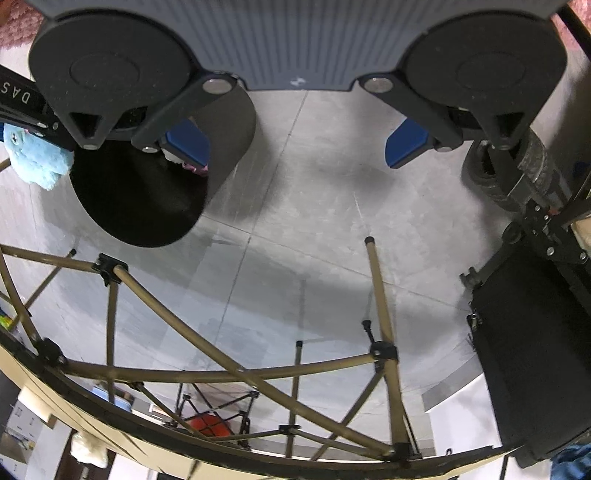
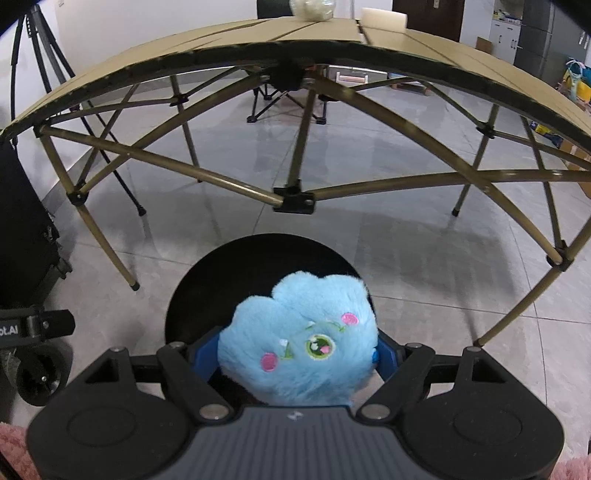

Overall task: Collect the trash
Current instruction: 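Move the right gripper over the bin, lower the blue plush and open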

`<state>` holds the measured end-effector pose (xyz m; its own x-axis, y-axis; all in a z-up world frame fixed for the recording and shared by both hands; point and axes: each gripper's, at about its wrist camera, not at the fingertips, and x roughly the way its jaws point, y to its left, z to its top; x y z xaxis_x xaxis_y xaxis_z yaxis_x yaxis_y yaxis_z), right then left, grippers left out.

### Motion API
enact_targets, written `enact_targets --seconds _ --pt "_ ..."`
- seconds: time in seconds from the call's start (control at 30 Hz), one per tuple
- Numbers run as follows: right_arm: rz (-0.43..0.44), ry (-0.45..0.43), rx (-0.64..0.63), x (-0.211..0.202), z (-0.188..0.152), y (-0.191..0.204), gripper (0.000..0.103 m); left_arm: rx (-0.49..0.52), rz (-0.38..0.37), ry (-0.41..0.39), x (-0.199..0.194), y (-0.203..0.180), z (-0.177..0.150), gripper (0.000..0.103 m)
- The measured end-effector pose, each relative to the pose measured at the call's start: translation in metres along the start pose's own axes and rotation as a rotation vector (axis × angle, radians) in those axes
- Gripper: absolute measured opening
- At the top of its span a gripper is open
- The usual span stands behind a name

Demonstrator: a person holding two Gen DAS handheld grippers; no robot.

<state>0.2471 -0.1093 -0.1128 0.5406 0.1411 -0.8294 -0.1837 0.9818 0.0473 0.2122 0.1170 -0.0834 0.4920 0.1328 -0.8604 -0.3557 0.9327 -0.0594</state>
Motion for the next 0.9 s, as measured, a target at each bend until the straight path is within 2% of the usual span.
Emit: enact_targets --seconds 0.63,0.7,0.8,0.87,0.9 --pt "0.025 0.052 -0.015 0.034 0.027 0.023 0.081 -0.046 0.005 0.003 0.002 0.022 0.004 0.103" --pt "0.027 0.056 -0.006 0.036 0.029 0.022 0.083 -0.046 0.005 0.003 0.002 0.022 0.004 0.103" --pt "0.034 0.064 0.013 0.039 0.030 0.018 0.094 -0.041 0.002 0.004 0.002 0.021 0.003 0.103" --pt "0.034 0.062 0.010 0.039 0.030 0.018 0.095 -0.040 0.001 0.004 0.002 0.020 0.003 0.103" --pt "0.031 0.062 0.007 0.039 0.030 0.018 0.100 -0.041 0.000 0.005 0.002 0.020 0.003 0.103"
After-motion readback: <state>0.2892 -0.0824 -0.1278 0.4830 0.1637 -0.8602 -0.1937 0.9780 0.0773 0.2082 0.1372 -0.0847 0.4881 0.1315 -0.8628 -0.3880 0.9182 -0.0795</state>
